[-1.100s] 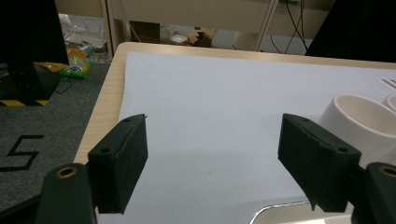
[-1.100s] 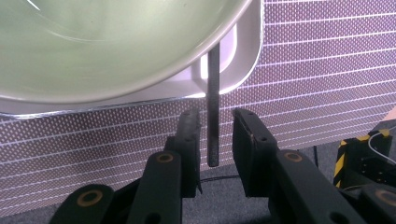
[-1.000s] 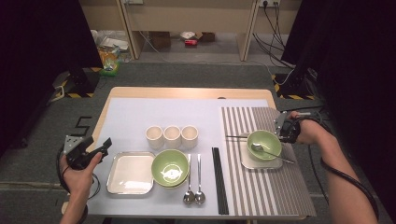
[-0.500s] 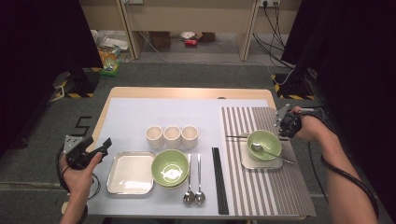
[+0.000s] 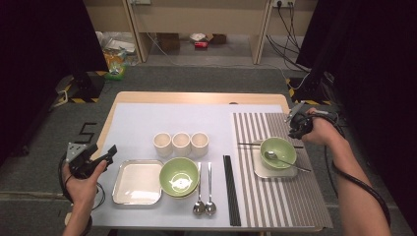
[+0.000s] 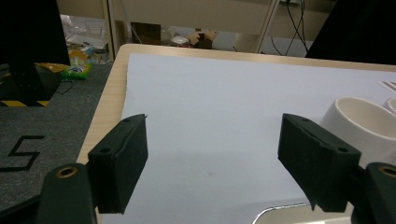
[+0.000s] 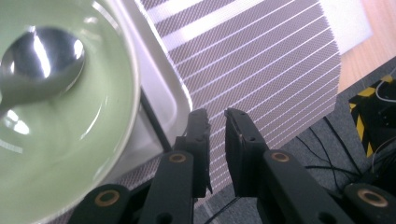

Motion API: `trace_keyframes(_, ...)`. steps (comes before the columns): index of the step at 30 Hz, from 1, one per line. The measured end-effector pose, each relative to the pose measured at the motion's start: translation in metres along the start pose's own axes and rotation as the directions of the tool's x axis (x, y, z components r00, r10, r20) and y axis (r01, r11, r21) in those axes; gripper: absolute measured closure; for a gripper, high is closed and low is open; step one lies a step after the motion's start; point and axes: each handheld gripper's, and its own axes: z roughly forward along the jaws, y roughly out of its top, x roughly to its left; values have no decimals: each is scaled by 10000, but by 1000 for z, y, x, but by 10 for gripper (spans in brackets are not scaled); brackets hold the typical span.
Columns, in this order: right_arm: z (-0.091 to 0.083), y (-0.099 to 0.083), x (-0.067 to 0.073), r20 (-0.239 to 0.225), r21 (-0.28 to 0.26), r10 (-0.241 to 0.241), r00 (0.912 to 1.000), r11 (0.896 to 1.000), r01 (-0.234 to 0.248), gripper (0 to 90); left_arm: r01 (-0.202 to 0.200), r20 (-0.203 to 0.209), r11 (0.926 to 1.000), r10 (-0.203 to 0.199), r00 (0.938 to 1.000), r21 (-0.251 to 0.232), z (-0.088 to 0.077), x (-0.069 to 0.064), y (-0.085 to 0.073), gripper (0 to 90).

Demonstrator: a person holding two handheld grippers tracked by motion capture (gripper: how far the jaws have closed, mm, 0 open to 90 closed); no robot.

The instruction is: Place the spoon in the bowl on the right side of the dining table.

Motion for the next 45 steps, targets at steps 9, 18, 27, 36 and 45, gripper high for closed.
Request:
trace_keyframes(9, 0, 12, 1, 187, -312, 1566, 9875, 9873, -1560, 768, 10, -50, 10000, -10, 10000, -42, -2, 2, 1, 235)
trace_keyframes(18, -4, 21, 1, 435, -466, 2502, 9672, 9676, -2482, 766, 39, -50, 10000, -39, 10000, -72, -3, 4, 2, 235)
trace_keyframes(27, -2, 32, 5, 468, -599, 3137, 9484, 9486, -3108, 751, 55, -42, 10000, -55, 10000, -68, -3, 4, 3, 235)
trace_keyframes(36, -3, 41, 10, 519, -702, 3570, 9327, 9329, -3532, 757, 91, -38, 9999, -91, 10000, -65, -3, 5, 3, 236)
trace_keyframes(45, -4, 49, 15, 552, -694, 4265, 9028, 9036, -4227, 764, 89, 6, 9999, -89, 10000, -98, -4, 5, 4, 235)
